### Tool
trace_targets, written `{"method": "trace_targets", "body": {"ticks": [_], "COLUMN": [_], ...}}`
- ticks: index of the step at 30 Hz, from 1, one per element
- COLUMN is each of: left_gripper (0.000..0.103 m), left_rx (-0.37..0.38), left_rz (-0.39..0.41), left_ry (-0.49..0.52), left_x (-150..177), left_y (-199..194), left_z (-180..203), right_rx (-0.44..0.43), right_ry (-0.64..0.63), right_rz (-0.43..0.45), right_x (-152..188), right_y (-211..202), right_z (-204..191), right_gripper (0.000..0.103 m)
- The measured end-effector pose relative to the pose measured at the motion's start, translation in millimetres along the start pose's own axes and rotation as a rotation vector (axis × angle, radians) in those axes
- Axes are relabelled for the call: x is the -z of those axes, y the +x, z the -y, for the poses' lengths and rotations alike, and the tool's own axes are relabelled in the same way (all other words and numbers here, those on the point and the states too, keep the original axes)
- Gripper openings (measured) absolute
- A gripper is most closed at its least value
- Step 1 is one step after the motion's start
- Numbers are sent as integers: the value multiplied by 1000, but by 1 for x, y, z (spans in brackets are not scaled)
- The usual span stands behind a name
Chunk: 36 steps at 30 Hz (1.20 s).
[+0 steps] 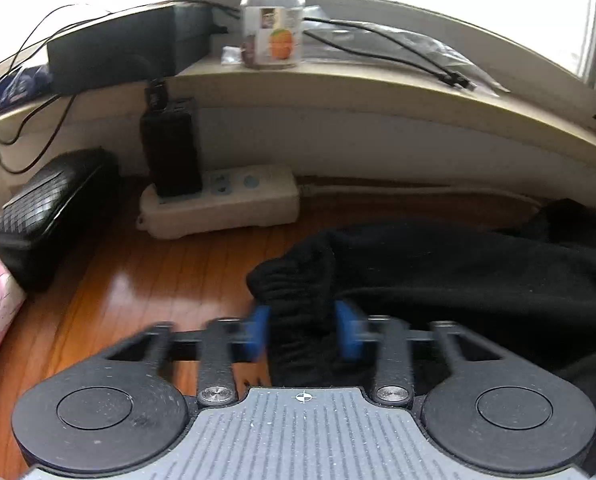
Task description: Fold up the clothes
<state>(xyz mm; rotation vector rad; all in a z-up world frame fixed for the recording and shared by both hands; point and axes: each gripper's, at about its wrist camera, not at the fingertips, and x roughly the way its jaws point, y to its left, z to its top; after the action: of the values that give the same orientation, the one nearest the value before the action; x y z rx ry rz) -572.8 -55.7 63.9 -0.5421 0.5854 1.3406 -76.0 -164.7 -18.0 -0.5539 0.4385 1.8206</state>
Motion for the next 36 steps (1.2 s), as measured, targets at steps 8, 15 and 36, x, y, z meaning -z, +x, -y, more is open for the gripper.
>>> {"method": "trace_targets", "body": {"ticks": [8, 15, 36], "left_gripper": [9, 52, 77], "left_rx": [-116, -217, 81], "left_rz": [367, 77, 145], "left_ry": [-91, 16, 110], "left_x": [-38, -8, 44], "left_y": [-92, -43, -15], "left_z": [-22, -15, 111], "right_rx": [0, -3, -194], "right_ry": [-9, -8, -146], "right_rz": [1, 2, -36], "right_x": [0, 0, -20], "right_y": [0, 0, 12], "right_z": [-1, 0, -61], "right_gripper": [39, 41, 47]}}
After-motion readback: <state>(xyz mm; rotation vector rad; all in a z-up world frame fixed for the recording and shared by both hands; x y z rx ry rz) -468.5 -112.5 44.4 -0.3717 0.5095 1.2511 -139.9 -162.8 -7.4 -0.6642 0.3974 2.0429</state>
